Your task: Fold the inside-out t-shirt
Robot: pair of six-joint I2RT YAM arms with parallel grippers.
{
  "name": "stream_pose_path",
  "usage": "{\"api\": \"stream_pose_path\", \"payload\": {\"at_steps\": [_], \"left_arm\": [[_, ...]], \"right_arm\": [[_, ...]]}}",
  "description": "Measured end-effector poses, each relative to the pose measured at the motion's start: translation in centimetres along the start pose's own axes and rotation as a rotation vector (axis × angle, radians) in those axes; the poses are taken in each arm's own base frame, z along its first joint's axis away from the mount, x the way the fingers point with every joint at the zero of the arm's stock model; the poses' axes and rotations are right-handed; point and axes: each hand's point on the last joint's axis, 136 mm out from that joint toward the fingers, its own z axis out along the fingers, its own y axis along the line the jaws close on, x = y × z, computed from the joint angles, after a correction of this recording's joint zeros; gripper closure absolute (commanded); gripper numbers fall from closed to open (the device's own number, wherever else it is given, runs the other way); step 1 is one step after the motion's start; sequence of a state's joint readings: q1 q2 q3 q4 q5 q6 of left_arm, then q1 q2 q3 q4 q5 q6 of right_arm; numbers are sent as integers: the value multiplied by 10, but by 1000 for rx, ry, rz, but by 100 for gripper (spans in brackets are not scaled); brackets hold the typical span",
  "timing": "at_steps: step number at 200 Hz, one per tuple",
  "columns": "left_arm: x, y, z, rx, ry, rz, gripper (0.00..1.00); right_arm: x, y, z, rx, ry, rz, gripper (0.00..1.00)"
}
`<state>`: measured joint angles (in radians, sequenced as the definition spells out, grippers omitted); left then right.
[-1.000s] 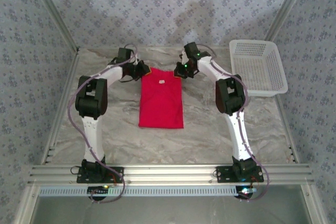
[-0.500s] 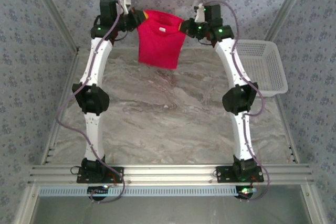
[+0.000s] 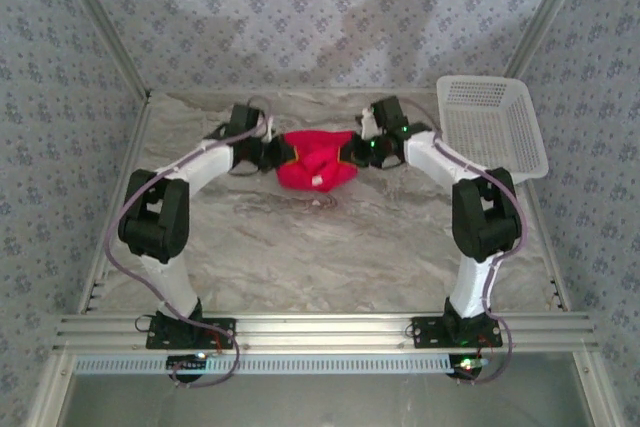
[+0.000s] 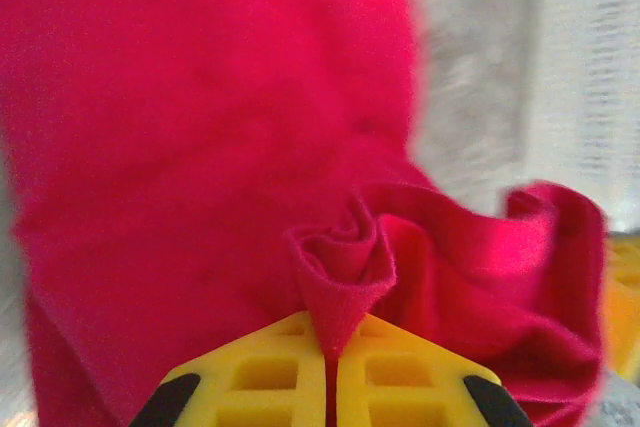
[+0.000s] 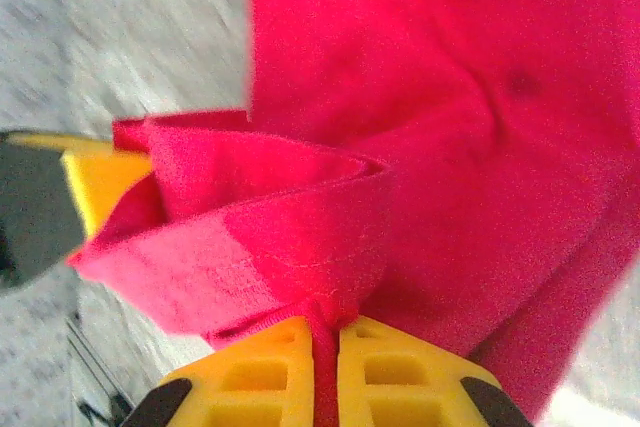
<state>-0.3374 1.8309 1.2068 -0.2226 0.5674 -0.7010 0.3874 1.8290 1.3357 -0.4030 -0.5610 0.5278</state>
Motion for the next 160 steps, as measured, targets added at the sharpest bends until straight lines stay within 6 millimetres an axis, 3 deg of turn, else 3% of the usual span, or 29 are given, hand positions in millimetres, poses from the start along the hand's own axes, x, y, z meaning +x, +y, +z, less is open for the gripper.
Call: {"api": "stream_pose_path", "payload": {"at_steps": [13, 24, 42, 71, 86, 110, 131, 160], "left_arm": [[25, 28, 5, -53, 27, -57, 100], [36, 32, 2, -68, 24, -67, 100], [36, 10, -15, -34, -30, -22, 100], [13, -33, -40, 42, -131, 63, 100], [-2, -47, -43, 51, -159, 91, 100], [-32, -62, -37, 50, -183, 128, 100], [-69, -71, -18, 45, -193, 160, 100], [-115, -64, 21, 37, -173, 177, 100]], "right_arm": [[30, -10, 1, 23, 35, 16, 100], [45, -11, -6, 29, 35, 12, 100], [51, -1, -24, 12, -4, -12, 100], [36, 11, -36, -8, -70, -47, 100], [25, 10, -34, 3, -78, -46, 100], [-14, 8, -28, 20, -116, -48, 100], [-51, -5, -20, 39, -148, -37, 100], [-92, -36, -5, 70, -165, 8, 100]]}}
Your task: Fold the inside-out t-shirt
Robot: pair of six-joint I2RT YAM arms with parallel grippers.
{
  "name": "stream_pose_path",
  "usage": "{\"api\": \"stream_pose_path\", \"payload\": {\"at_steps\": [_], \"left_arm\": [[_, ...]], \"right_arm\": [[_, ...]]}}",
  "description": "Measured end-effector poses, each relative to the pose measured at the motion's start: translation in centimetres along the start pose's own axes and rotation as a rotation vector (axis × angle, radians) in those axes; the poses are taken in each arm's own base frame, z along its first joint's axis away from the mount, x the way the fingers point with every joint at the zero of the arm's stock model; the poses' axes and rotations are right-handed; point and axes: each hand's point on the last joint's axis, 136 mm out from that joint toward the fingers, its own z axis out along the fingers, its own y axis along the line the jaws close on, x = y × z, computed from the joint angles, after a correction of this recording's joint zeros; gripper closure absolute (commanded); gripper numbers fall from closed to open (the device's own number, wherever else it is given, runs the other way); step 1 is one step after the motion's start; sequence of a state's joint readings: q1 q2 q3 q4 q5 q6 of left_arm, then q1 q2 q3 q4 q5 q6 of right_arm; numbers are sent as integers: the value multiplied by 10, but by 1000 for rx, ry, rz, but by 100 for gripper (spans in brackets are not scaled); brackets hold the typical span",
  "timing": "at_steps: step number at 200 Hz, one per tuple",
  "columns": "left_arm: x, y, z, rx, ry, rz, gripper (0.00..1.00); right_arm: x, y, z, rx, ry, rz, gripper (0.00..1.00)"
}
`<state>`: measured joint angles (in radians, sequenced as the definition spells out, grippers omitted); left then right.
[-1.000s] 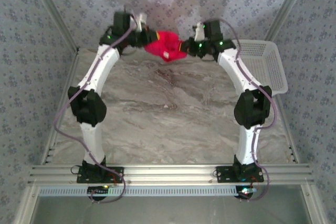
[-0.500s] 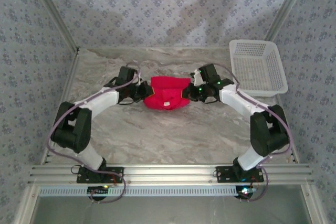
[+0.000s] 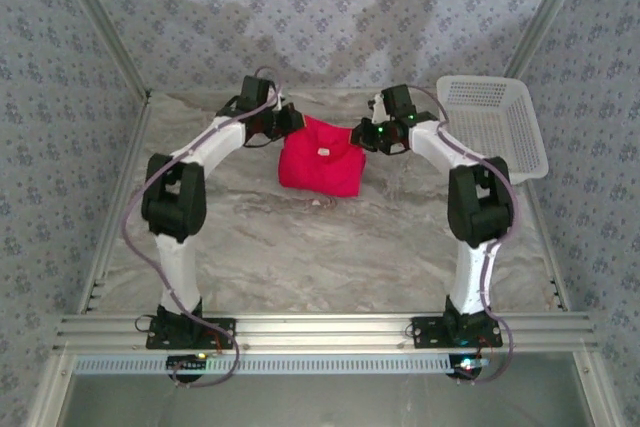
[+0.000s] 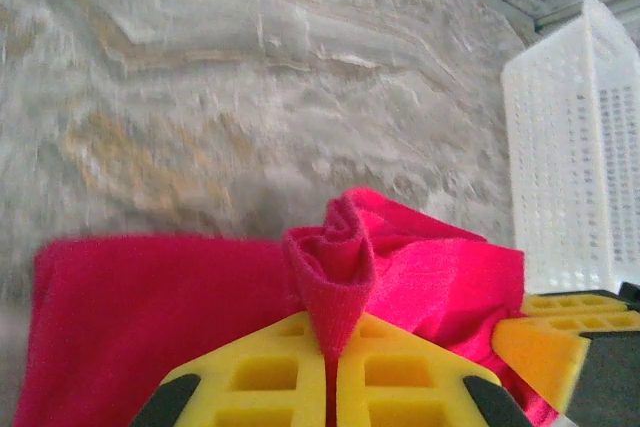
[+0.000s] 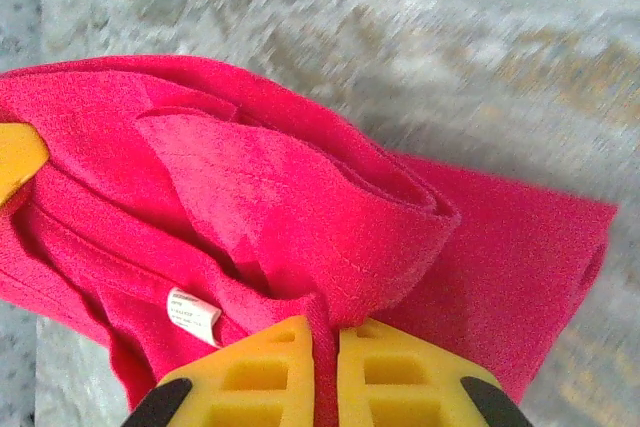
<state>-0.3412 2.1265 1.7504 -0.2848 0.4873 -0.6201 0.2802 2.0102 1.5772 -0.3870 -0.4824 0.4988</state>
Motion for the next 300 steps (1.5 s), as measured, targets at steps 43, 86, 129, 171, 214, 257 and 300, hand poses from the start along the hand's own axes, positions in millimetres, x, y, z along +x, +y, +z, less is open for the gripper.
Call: {"api": "stream_pose_path", "payload": {"at_steps": [43, 86, 129, 171, 214, 257, 300], "left_arm": [[-11, 33, 67, 0, 95, -18, 100], [8, 53, 71, -46, 170, -50, 58], [-2, 72, 42, -222, 156, -34, 49], [-13, 17, -21, -253, 30, -7, 59], [36, -4, 18, -74, 45, -164, 63], [71, 63, 40, -129, 75, -322, 63], [55, 87, 31, -159, 36, -365, 62]], "right_arm": [[-2, -44, 28, 68, 46, 65, 100], [6, -51, 31, 98, 80, 91, 75], [4, -63, 8, 275, 68, 183, 48], [22, 7, -26, 222, -33, 207, 74], [53, 20, 21, 122, -4, 377, 86], [71, -34, 63, 151, 66, 541, 84], [50, -27, 81, 149, 64, 522, 83]]}}
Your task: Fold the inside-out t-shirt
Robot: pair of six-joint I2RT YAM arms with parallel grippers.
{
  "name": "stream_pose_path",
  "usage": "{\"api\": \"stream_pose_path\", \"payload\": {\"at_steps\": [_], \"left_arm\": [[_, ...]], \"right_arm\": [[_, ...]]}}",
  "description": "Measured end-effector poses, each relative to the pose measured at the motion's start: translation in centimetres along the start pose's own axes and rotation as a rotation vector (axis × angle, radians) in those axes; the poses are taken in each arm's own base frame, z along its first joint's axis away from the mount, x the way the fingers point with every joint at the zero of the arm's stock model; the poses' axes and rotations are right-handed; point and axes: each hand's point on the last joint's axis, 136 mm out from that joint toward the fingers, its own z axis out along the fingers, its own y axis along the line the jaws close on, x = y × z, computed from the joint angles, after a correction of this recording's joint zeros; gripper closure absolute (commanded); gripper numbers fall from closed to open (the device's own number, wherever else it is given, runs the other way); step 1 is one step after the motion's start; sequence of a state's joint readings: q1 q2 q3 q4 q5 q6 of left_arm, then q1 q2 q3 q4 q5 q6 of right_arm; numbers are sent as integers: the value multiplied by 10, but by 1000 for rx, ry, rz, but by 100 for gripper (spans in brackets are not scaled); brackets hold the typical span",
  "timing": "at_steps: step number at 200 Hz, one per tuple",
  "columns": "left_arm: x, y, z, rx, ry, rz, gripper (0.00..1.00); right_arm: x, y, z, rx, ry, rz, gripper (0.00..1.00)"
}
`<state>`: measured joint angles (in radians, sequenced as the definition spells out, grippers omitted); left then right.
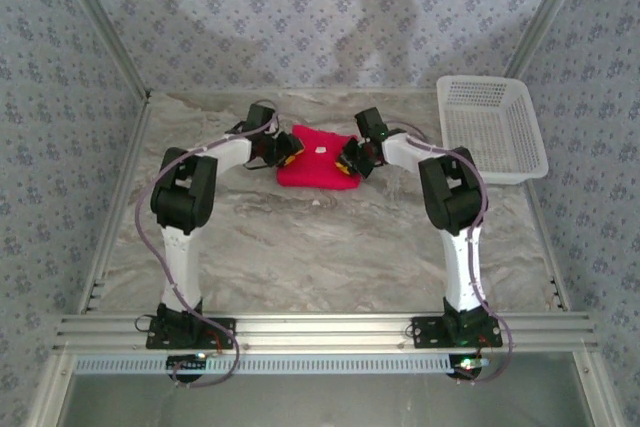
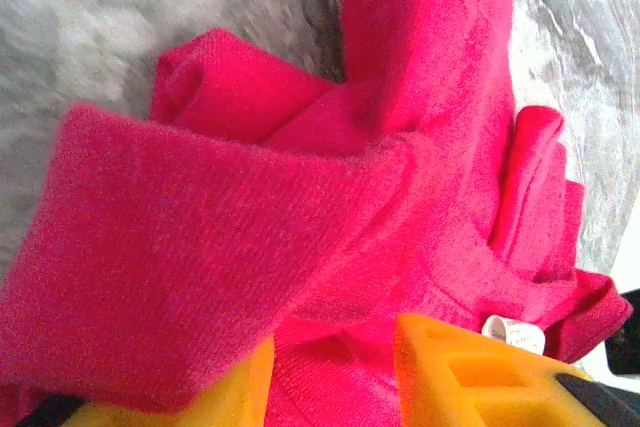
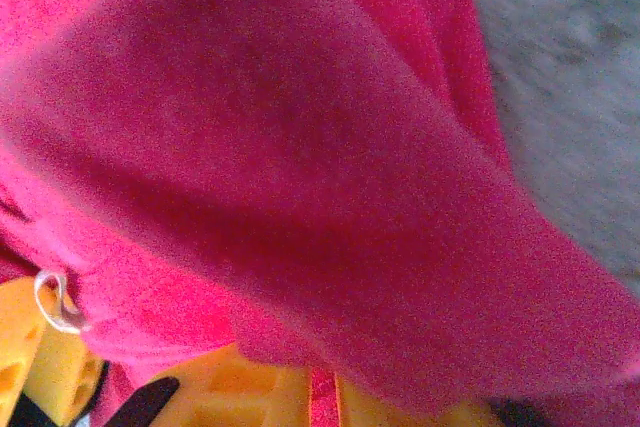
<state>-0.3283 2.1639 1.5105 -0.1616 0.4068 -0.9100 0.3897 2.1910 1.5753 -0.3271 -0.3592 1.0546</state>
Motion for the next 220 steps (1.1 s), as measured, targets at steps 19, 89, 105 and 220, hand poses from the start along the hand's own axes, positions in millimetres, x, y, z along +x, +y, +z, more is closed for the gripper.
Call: {"api": "stream_pose_path", "payload": {"at_steps": [19, 89, 105, 220], "left_arm": [[-26, 0, 4, -14, -30, -5, 62], [-154, -22, 30, 9, -166, 100, 56], [-156, -23, 23, -12, -155, 137, 48], [-32, -76, -224, -185, -523, 724, 21]], "right_arm": [[-22, 21, 13, -25, -21, -26, 78], [-114, 110, 56, -293, -113, -119, 70], [-113, 110, 54, -305, -84, -125, 55], [-37, 74, -299, -91, -716, -754, 0]]}}
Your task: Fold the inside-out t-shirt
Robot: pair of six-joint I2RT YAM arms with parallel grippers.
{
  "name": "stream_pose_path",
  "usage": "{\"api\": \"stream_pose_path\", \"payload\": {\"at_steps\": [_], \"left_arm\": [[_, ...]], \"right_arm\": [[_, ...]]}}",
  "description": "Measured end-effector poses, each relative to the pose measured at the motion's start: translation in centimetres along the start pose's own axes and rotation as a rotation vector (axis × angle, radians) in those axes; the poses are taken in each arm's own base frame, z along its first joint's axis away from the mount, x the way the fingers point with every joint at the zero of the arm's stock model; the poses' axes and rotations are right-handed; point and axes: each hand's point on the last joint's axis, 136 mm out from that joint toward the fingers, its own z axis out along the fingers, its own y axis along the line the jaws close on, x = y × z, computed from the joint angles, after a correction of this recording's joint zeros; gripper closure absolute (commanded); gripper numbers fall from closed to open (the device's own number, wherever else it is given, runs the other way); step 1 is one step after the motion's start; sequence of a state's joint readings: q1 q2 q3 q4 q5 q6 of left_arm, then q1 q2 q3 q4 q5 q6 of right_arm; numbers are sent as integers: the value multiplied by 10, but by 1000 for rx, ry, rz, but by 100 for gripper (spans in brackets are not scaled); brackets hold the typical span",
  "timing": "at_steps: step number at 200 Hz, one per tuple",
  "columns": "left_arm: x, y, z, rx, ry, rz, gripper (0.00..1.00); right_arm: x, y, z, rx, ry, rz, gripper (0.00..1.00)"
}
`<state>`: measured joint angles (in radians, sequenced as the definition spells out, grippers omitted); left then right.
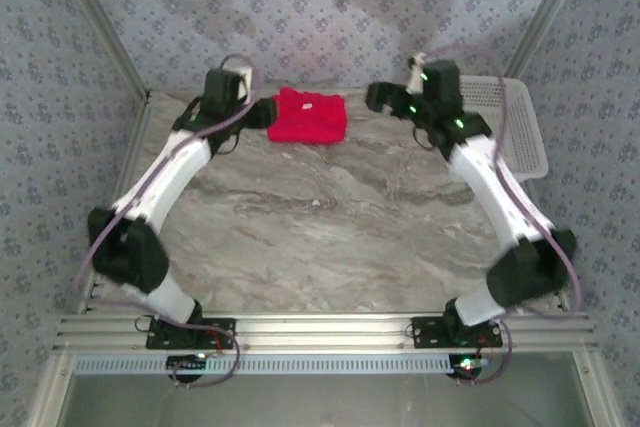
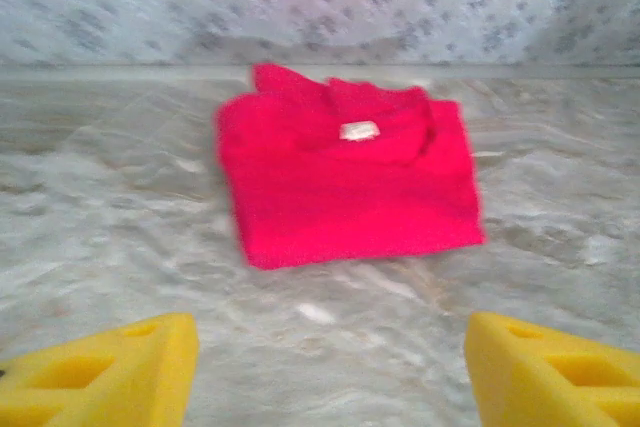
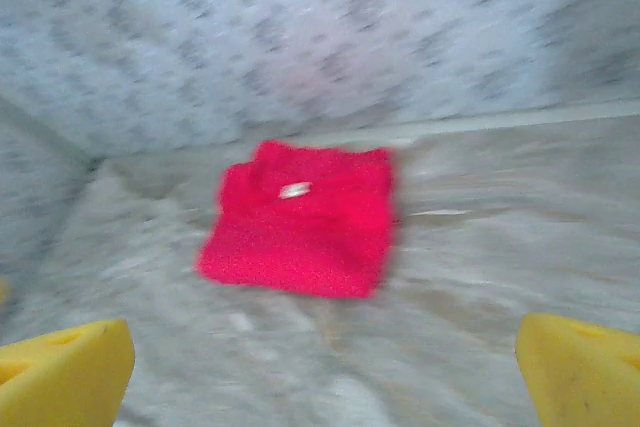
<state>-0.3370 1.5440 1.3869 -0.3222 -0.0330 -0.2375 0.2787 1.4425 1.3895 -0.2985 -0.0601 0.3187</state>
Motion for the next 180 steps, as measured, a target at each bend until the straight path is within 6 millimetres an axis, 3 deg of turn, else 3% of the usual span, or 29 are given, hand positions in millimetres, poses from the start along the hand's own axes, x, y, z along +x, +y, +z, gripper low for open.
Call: {"api": "stream_pose_path", "payload": {"at_steps": [9, 17, 52, 65, 79, 111, 141, 145, 158, 180], "left_arm": [[15, 18, -10, -53, -46, 32, 16], [34, 34, -13, -104, -57, 59, 13], [139, 87, -10, -286, 71, 213, 10], [158, 99, -17, -319, 76, 237, 10], [167, 114, -28, -349, 49, 234, 10], [168, 144, -45, -415, -57, 184, 10], [183, 160, -45, -430, -119, 146, 9], [186, 162, -45, -431, -125, 139, 1], [194, 169, -43, -437, -133, 116, 0], [196, 173, -37, -425, -149, 106, 0]], "right_arm": [[11, -22, -14, 76, -50, -62, 0], [34, -43, -18, 146, -52, -114, 0], [160, -145, -16, 421, 173, -175, 0], [190, -178, -26, 514, 208, -160, 0], [211, -200, -35, 580, 210, -154, 0], [232, -219, -39, 630, 164, -154, 0], [207, -224, -27, 627, 43, -165, 0], [204, -224, -25, 624, 28, -168, 0], [196, -226, -17, 605, -18, -162, 0], [202, -231, -3, 571, -24, -161, 0]]}}
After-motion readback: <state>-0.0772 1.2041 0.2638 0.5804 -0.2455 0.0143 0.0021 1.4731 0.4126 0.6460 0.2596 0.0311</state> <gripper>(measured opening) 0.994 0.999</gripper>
